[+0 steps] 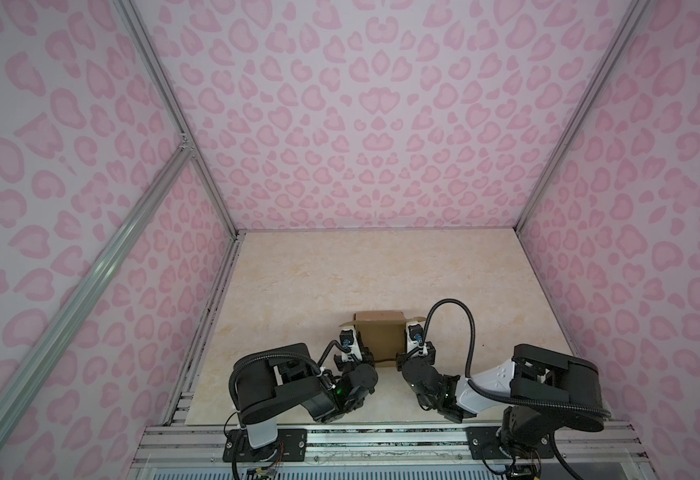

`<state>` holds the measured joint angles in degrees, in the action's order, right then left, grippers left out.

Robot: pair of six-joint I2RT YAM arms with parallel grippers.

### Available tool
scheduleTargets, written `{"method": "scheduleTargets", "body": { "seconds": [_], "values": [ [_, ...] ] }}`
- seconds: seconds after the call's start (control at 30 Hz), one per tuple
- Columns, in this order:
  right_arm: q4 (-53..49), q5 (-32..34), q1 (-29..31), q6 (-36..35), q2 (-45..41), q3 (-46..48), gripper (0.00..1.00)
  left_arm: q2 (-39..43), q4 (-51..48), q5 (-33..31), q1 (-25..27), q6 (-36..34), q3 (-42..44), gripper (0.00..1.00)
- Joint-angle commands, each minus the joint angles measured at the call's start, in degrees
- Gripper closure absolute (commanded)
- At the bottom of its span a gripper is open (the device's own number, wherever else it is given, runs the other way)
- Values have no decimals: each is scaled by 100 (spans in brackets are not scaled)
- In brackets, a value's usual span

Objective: Fold the paper box

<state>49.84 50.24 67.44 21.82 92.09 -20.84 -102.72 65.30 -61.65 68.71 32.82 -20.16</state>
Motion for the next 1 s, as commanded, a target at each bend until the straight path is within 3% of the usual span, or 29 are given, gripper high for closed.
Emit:
{"method": "scheduleTargets", "body": {
  "seconds": [0.0, 0.2, 0.57, 0.7, 0.97],
  "values": [
    [-105, 106, 30, 70, -39, 45, 100, 68, -266, 57, 10, 98, 55, 77],
    [-354, 255, 110, 7, -335, -11, 99, 408, -366, 142, 21, -77, 42, 66],
    [-538, 399, 182, -23, -499, -74, 91, 746, -512, 162, 46, -209, 36, 56],
    [-650, 417, 183, -21, -578, -81, 82, 749, -528, 170, 51, -94, 91, 49],
    [-843, 443, 182, 31, -912, 27, 71, 1052, -656, 266, 59, -51, 228, 45]
  ]
}}
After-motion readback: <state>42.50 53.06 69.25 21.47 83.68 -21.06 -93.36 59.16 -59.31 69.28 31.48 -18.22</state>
